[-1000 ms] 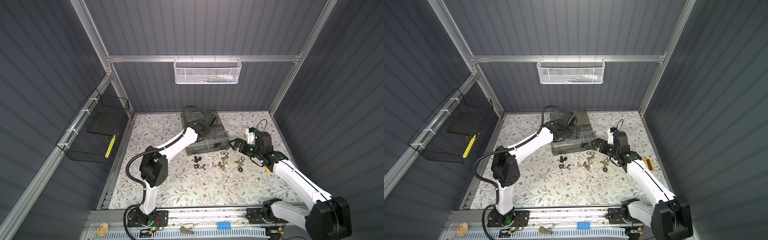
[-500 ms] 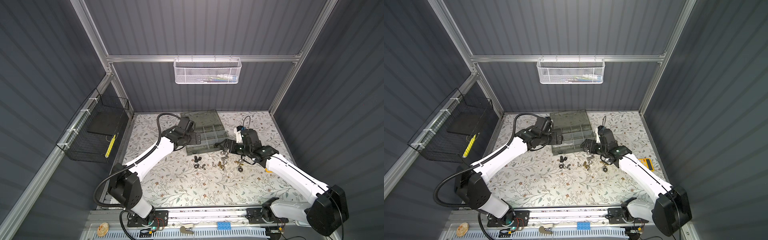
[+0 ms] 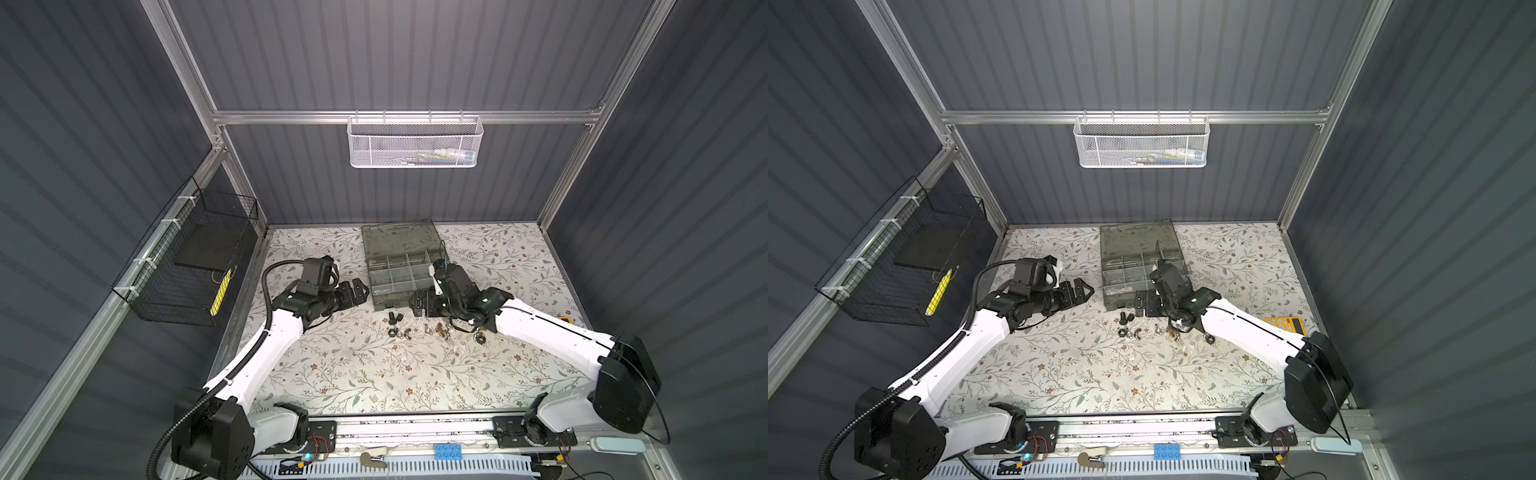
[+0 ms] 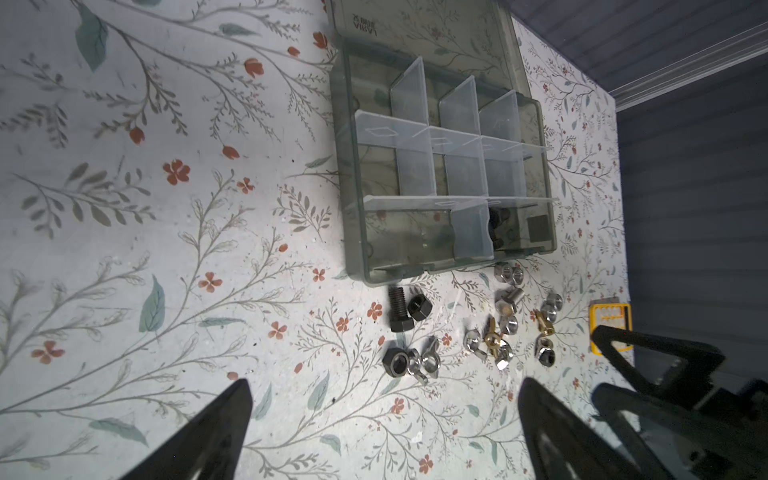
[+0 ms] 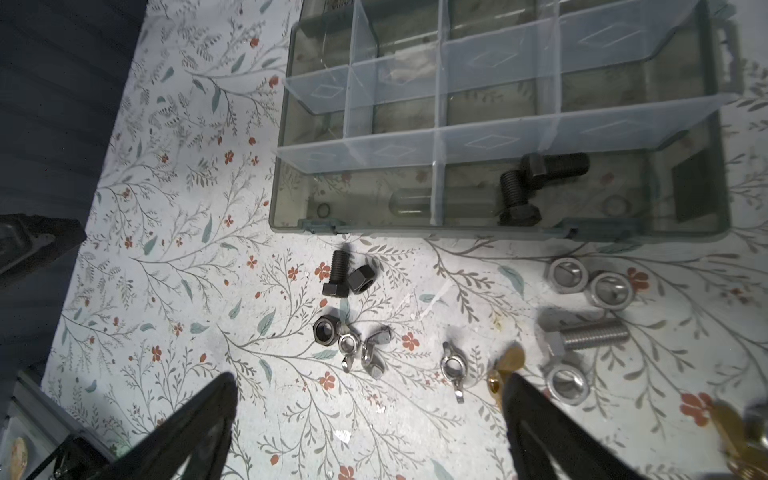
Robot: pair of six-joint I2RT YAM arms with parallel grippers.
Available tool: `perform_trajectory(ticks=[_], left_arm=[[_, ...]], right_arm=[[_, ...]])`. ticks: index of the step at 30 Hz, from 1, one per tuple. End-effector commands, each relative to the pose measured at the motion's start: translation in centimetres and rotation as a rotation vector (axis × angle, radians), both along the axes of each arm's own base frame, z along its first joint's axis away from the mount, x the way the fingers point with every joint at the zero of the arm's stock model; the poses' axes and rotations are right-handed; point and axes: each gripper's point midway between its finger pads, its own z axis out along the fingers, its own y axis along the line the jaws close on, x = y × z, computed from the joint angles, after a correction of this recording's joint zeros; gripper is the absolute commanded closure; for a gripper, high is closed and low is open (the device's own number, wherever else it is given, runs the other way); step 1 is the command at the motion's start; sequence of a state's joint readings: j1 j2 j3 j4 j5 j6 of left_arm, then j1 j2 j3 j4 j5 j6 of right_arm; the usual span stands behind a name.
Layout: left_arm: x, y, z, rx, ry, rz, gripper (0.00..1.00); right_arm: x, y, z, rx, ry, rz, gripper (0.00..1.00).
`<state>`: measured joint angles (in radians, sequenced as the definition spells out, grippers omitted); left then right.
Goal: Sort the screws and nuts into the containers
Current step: 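Open the left gripper to drop the bolt into the compartment, then reach right gripper to black bolt at box front, close, while left withdraws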
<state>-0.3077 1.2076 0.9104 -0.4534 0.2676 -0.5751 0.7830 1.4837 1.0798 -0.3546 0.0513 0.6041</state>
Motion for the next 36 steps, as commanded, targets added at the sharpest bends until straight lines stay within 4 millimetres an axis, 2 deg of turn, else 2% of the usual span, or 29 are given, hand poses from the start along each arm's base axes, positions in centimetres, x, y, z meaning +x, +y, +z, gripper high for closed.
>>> perform_trajectory(ticks=[1, 6, 10, 14, 18, 29, 36], left_arm=[[-1.4, -0.8, -0.4, -0.168, 0.06, -0.037, 0.0], [-2.4, 0.0, -2.1, -0.313, 0.131, -0.017, 0.0], [-2.8, 0.7, -3.1, -0.403, 0.172, -0.003, 0.0], [-3.2, 0.6, -3.3, -0.442, 0.184, -0.02, 0.0], [-3.5, 0.5, -3.1, -0.447, 0.175, -0.047, 0.0], [-4.3, -0.1, -1.5, -0.498, 0.111, -0.1, 0.0], [-4.4, -0.3, -1.2, -0.502, 0.103, -0.116, 0.0]], right_arm=[[0.2, 1.6, -0.7, -0.042, 0.0, -0.004, 0.04], [-0.1, 4.9, -2.7, -0.083, 0.028, 0.04, 0.08], [0.6, 6.6, -4.2, -0.094, 0.052, 0.041, 0.14], [1.2, 8.2, -5.5, -0.077, 0.081, 0.046, 0.25], [1.5, 9.2, -7.2, -0.085, 0.112, 0.046, 0.3], [1.6, 9.4, -10.0, -0.114, 0.146, 0.033, 0.42], [1.6, 9.6, -11.0, -0.114, 0.164, 0.025, 0.48]])
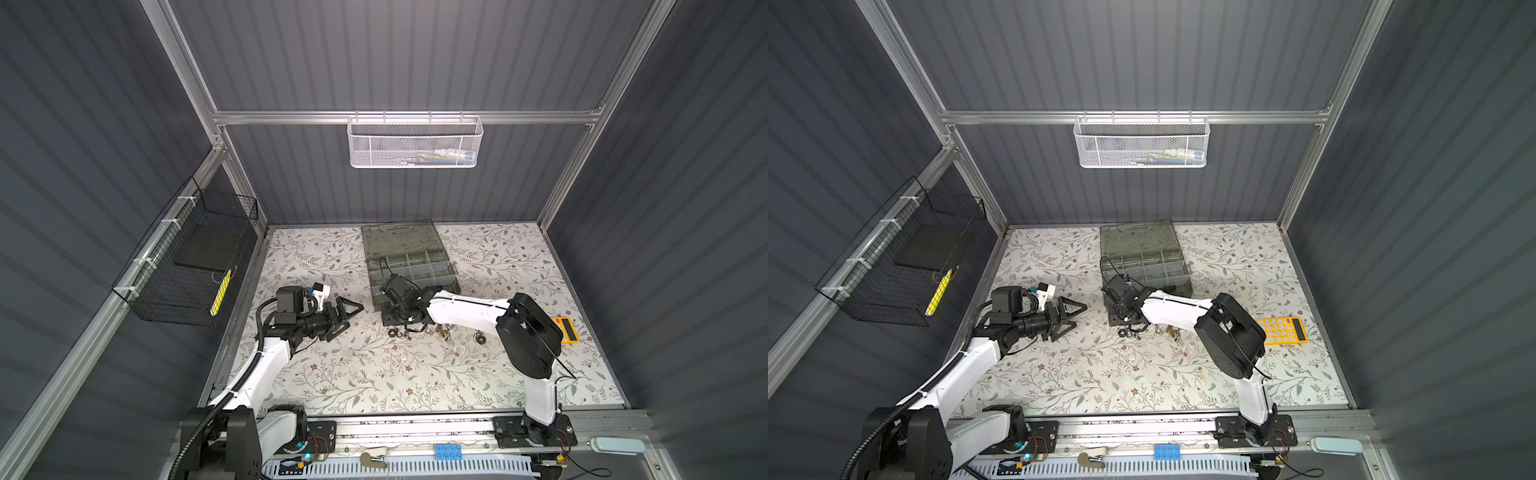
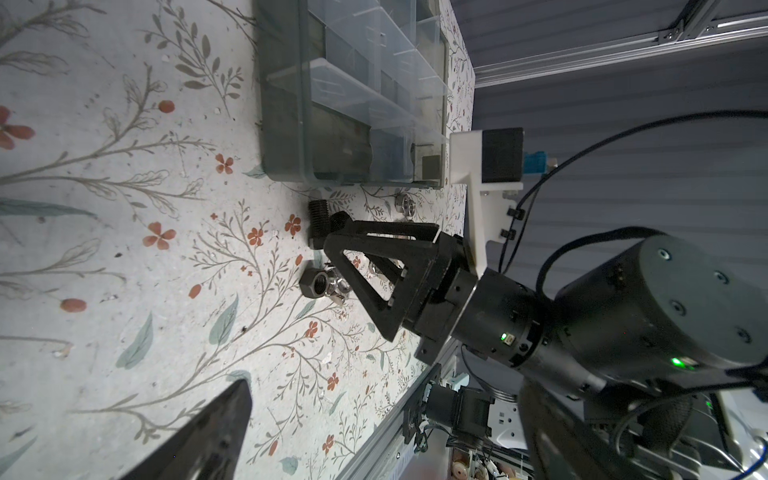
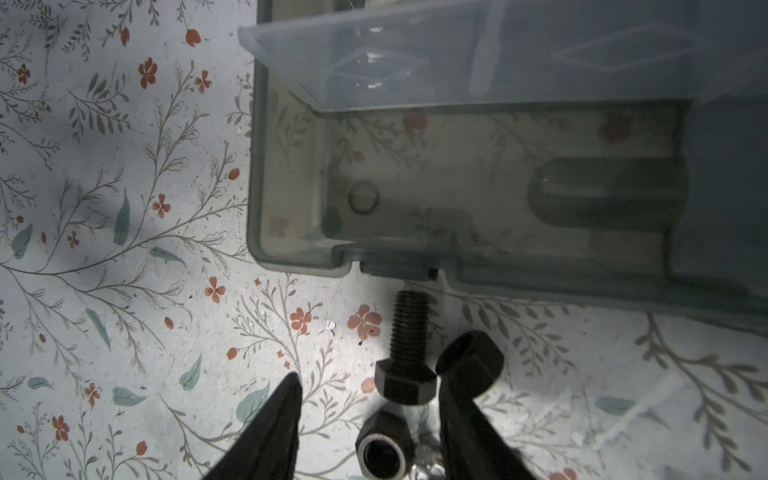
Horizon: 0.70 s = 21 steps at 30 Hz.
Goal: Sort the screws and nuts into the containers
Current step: 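Reach right gripper to black bolt at box front, close, while left withdraws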
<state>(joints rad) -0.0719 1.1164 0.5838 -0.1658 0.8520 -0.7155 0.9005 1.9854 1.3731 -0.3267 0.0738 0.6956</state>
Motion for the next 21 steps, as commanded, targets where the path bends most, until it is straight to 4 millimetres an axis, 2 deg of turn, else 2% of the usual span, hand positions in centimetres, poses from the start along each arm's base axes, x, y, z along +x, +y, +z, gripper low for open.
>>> perform_trajectory(ticks=[1, 21], left_arm=[[-0.1, -0.2, 0.8, -0.019, -0.03, -0.021, 0.0], [-0.4, -0.2, 0.5, -0.016, -0.03, -0.032, 0.0]], right_arm=[[-0.2, 0.3, -1.4, -0.01, 0.024, -0.007, 0.48], [-0.5, -1.4, -4.9, -0.105, 0.059, -0.046, 0.63]])
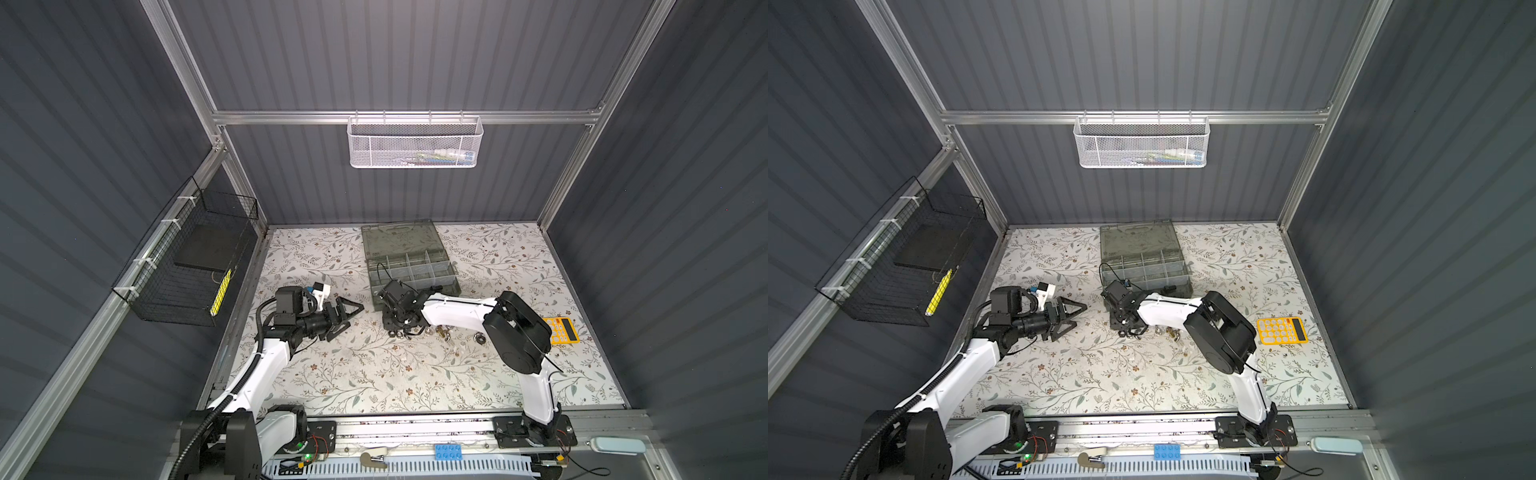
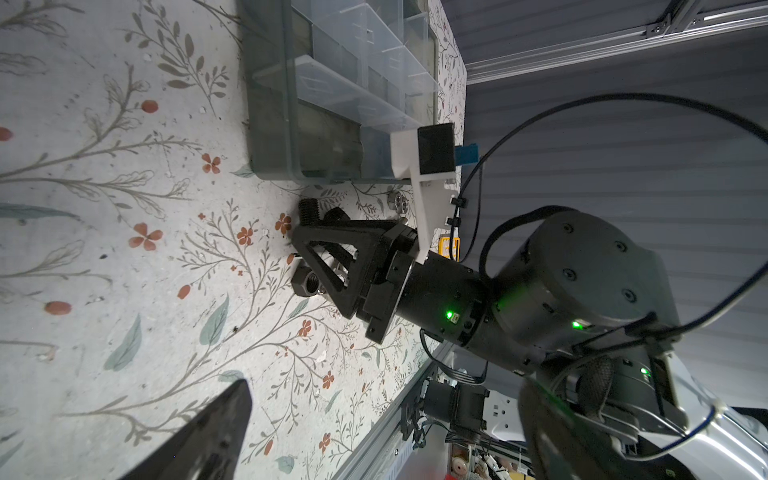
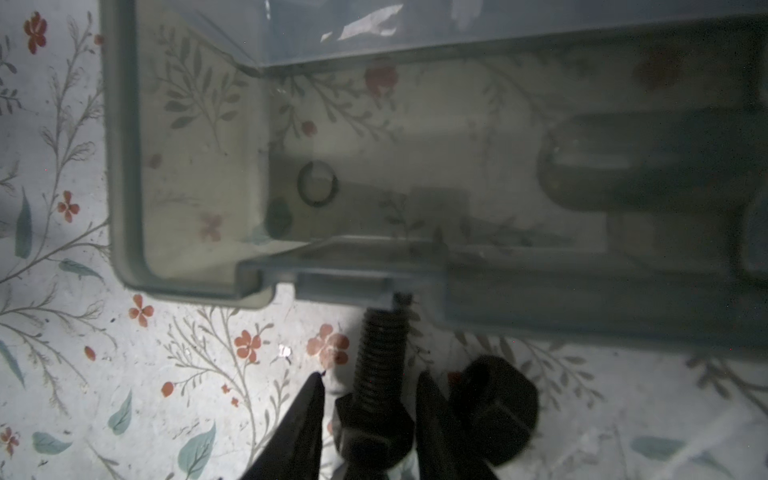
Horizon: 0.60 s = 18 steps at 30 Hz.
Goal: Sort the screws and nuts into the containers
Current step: 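Reach right gripper to black bolt at box front, close, while left withdraws, then lift the black bolt with the right gripper into a compartment, release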
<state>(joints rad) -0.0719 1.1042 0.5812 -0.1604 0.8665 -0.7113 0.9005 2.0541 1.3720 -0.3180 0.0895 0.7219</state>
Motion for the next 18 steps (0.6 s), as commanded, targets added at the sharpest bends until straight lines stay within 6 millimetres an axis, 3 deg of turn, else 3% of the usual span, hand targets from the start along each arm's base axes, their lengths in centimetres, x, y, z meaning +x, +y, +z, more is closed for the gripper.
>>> perform_trajectory(ticks=[1, 7, 18], left_arm=[[-0.2, -0.1, 0.1, -0.007, -0.013, -0.018, 0.0], [0.3, -0.1, 0.2, -0.018, -0.003, -0.011, 0.0], [2.0, -0.2, 2.1, -0.035, -0.045, 0.011, 0.0]], right_arm=[[-0.5, -1.0, -1.8, -0.063, 0.023, -0.015, 0.63], [-0.8, -1.5, -1.8, -0.078, 0.027, -0.016, 0.68], [-0.5, -1.8, 1.3, -0.05, -0.019, -0.003, 0.77]])
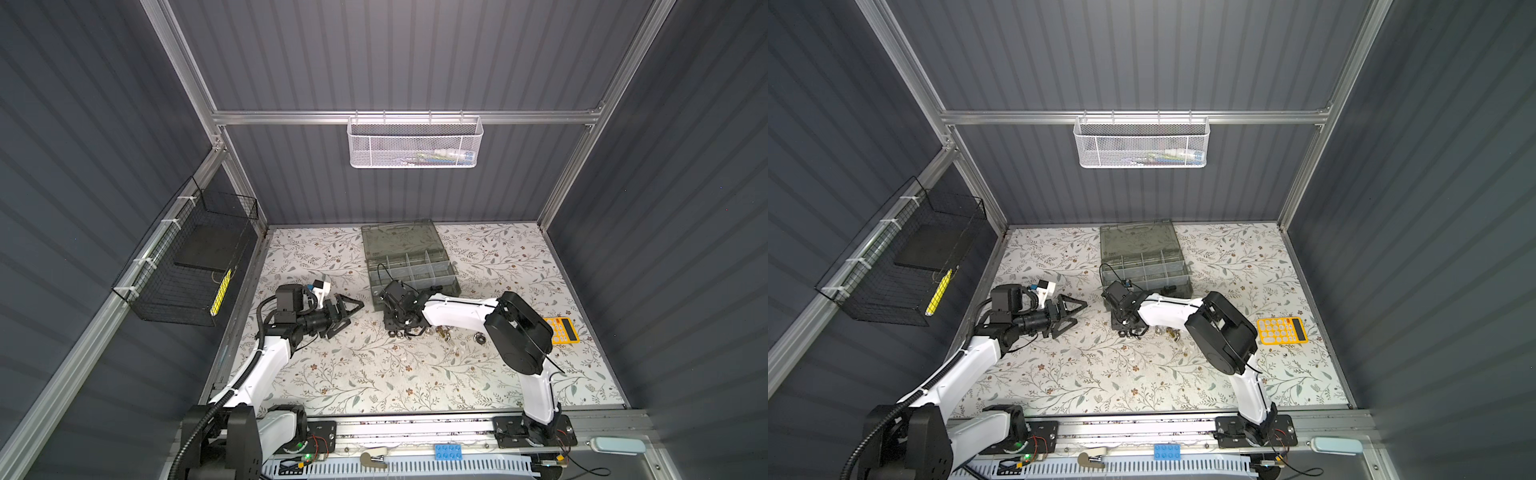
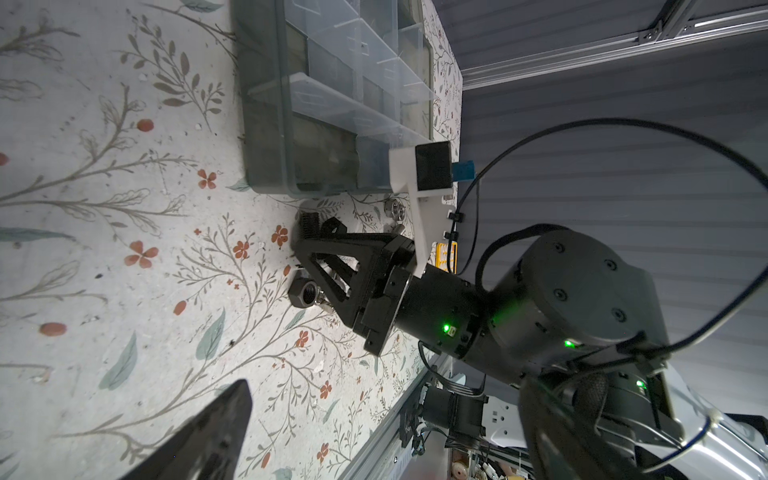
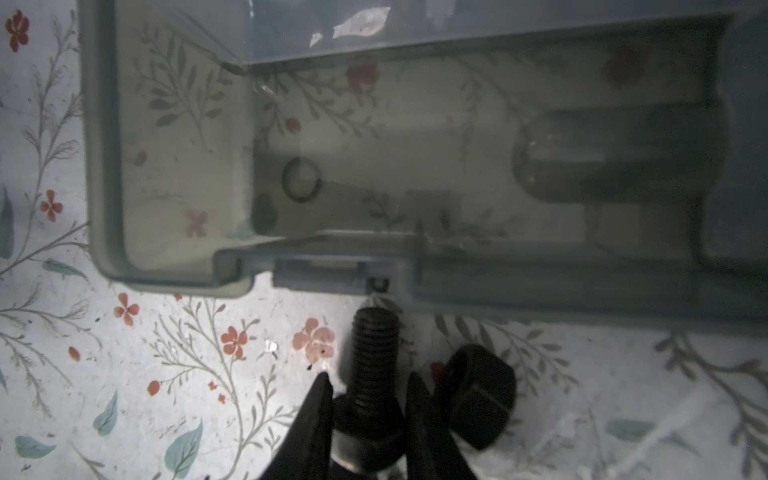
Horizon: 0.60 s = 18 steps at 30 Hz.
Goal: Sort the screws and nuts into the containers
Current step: 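Lift the black bolt with the right gripper into a compartment, release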
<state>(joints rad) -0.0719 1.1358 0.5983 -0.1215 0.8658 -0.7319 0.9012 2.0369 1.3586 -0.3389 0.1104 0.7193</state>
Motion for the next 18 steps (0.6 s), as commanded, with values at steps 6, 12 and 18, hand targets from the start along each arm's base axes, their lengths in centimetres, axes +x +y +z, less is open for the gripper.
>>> perform_trajectory(ticks=[6, 12, 18], left_arm=[[1.6, 0.0, 2.6, -0.014, -0.058, 0.024, 0.0], [2.3, -1.0, 3.3, 0.016, -0.09, 0.029, 0.0], [2.7, -3.7, 4.5, 0.064, -0.143, -0.004, 0.0]], right_arm=[[-0.2, -1.3, 3.3, 0.003, -0.043, 0.012, 0.79], [-0.2, -2.1, 5.6, 0.033, -0.065, 0.013, 0.81], [0.2, -3.7, 8.4, 0.065, -0.093, 0.005, 0.82]])
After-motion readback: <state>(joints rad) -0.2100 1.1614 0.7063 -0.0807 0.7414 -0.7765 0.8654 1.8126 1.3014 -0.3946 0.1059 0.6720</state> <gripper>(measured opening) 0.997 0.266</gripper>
